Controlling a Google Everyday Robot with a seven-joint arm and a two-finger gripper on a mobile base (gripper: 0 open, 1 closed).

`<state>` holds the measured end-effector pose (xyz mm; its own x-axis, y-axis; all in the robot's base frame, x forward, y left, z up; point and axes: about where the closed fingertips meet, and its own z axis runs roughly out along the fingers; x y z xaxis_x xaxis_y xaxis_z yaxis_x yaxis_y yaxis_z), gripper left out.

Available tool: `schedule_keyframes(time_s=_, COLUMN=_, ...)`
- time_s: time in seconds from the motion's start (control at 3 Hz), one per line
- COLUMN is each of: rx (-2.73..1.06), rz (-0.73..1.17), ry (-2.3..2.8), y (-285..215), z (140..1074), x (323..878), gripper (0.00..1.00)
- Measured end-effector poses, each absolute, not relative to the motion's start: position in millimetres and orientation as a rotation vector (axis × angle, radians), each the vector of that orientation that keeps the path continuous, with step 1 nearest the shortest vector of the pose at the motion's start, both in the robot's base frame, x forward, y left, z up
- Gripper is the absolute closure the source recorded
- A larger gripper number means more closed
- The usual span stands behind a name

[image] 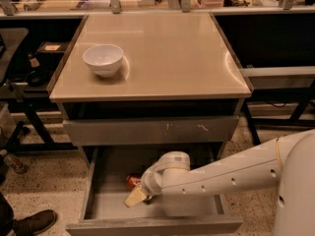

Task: Pick coke can from middle drawer and place on counter

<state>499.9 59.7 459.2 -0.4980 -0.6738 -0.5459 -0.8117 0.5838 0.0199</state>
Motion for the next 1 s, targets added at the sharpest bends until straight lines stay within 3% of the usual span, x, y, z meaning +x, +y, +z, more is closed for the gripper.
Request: schedule_keyframes(time_s=1.0, rx=-1.17, rz=0.387, ry=2.405, y=70.9, z=419.3, x=486.7, gripper=0.0)
